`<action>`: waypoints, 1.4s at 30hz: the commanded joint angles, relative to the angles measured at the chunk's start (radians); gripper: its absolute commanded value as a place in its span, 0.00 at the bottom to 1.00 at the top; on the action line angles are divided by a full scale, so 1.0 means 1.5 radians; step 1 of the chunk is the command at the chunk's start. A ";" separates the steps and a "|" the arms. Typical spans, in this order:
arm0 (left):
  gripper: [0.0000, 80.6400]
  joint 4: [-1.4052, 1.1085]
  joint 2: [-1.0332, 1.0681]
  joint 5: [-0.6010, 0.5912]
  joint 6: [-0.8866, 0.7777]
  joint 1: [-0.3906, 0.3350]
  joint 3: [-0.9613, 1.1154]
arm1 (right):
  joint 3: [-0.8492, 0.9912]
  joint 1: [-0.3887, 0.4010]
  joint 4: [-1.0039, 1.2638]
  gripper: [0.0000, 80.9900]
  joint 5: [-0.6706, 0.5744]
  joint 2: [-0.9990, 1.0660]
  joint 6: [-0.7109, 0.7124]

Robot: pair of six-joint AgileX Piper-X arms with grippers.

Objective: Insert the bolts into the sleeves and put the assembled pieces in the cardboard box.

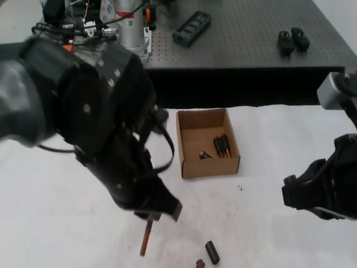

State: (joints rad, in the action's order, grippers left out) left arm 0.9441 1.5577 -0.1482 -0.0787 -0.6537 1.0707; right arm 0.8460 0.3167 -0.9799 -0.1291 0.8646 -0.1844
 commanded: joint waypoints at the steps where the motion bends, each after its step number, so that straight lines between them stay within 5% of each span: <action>1: 0.01 0.005 0.016 0.004 0.015 0.001 -0.002 | 0.002 0.000 -0.028 0.03 -0.006 -0.012 0.001; 15: 0.01 -0.101 0.161 0.004 -0.012 0.000 -0.002 | 0.002 0.000 -0.040 0.03 -0.006 -0.062 0.004; 24: 0.45 -0.077 0.166 -0.019 -0.091 0.000 -0.002 | 0.002 0.000 -0.047 0.03 -0.006 -0.062 0.004; 33: 0.24 -0.049 0.166 -0.054 -0.115 0.000 -0.002 | 0.002 0.000 -0.047 0.03 -0.006 -0.062 0.004; 42: 0.21 -0.050 0.169 -0.068 -0.117 0.000 -0.002 | 0.002 0.000 -0.047 0.03 -0.006 -0.062 0.004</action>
State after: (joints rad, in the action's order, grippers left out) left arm 0.8690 1.7983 -0.2462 -0.2415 -0.6537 1.0655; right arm 0.8448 0.3167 -1.0519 -0.1291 0.7797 -0.1844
